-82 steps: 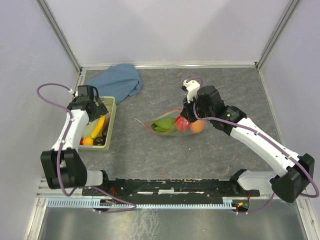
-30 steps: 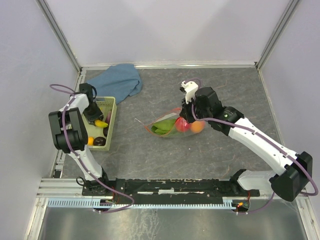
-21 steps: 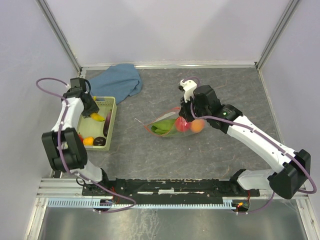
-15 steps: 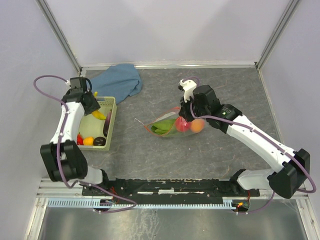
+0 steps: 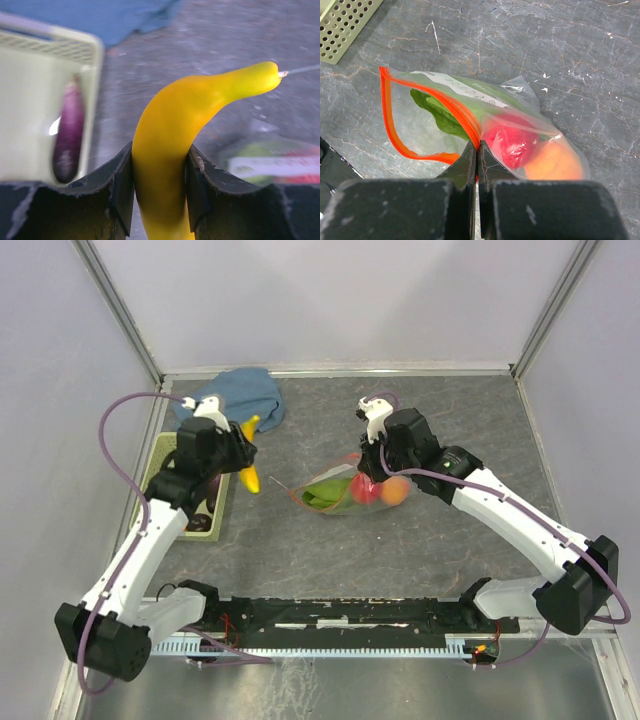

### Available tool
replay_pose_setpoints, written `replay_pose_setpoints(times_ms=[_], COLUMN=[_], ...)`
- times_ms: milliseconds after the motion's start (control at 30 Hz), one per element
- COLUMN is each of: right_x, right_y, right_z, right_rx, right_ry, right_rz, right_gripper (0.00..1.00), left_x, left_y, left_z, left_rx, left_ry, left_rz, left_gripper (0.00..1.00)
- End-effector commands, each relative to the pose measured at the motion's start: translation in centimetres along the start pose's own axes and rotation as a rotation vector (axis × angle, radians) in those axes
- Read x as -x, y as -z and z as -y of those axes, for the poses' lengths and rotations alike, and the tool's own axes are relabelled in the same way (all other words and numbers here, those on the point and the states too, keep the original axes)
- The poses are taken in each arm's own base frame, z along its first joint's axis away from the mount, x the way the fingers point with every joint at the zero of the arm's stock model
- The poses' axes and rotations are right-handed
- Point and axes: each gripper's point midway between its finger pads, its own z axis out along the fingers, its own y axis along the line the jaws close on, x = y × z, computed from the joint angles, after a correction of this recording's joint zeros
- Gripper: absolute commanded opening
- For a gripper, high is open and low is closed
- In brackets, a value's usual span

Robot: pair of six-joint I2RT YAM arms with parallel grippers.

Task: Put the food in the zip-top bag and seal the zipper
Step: Place the fake fruit in the zipper food storage bag.

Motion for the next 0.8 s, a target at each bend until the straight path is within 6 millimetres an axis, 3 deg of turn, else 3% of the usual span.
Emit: replay_pose_setpoints(times_ms=[0,200,400,533,767], right_x=[2.8,3.0,3.2,3.4,3.6], right_y=[0.7,0.9,1.2,1.4,1.7], right_z=[-0.3,-0.9,-1.0,-1.1,-1.2], right_rx=[-0.002,0.025,0.031,0.037,0.038], right_ry=[-0.015,-0.026,-0.036,-0.035,-0.032], right_rz=[0.077,0.08,0.089,0.098,0.106], right_gripper=[0.02,0.02,0.01,0.02,0.02], left_x=[0.6,0.4,-1.5,-4.6,-9.0], left_y=[1.2,3.1,3.6,3.0,2.3], left_z=[6.2,11.5,15.7,16.7,16.8], left_rx=[-0.235,-0.422,-0.487,-0.465,-0.429], left_ry=[0.025,-0.037,-0.253,-0.399,-0.573], left_rz=[0.127,0.263,0.229,0.138,0.007], left_gripper=[0.22,0.21,0.2,0.18,0.15])
